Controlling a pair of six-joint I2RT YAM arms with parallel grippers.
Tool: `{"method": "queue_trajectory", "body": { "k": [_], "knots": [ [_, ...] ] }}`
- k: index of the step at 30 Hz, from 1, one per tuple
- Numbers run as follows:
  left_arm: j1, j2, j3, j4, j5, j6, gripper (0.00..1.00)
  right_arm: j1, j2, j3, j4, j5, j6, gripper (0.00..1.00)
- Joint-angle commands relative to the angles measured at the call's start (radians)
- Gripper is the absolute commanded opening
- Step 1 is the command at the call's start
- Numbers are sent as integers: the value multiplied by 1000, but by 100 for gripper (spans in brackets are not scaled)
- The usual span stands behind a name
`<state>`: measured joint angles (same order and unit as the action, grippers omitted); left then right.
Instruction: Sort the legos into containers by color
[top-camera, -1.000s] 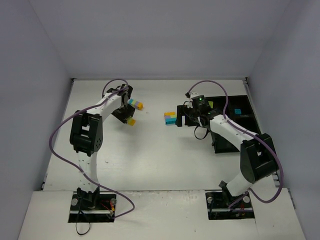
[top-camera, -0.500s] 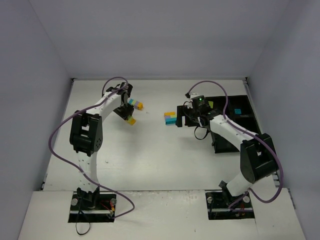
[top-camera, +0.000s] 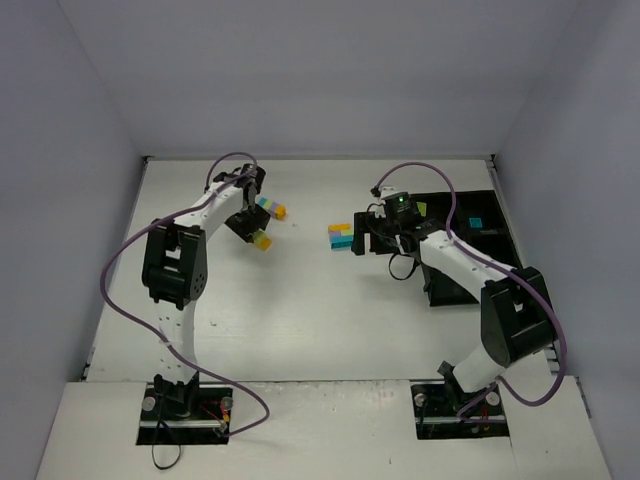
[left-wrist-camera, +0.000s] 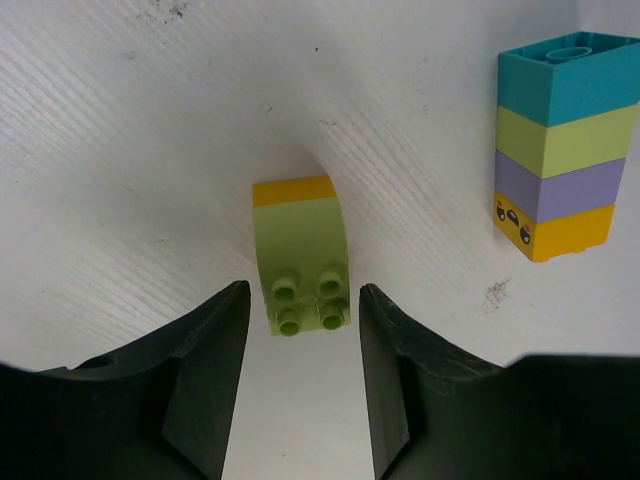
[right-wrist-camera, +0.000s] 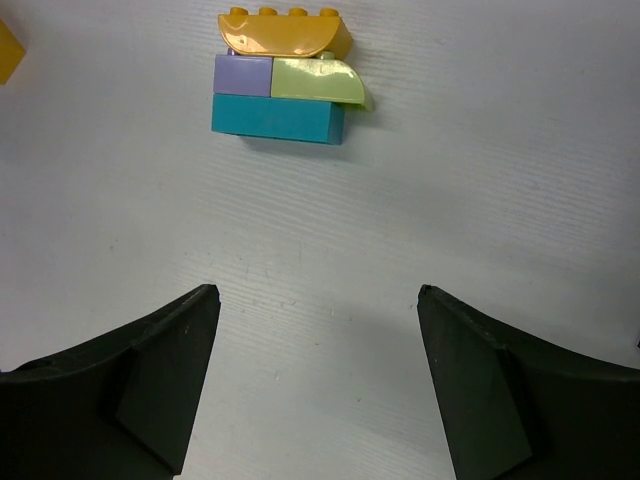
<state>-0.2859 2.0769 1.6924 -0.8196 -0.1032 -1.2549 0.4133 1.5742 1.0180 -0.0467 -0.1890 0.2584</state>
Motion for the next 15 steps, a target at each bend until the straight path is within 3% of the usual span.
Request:
{"method": "queue_trajectory", "body": {
  "k": [1,10,15],
  "knots": [
    [8,-6,58,-33,-23,25,42,4,-63,-2,39,2,-1,77],
    [8,20,84,-61,-27,31,42,4,-71,-9,38,3,-7,77],
    [8,0,78,-50,-32,40,26,4,-71,-13,39,3,-5,77]
  ]
}}
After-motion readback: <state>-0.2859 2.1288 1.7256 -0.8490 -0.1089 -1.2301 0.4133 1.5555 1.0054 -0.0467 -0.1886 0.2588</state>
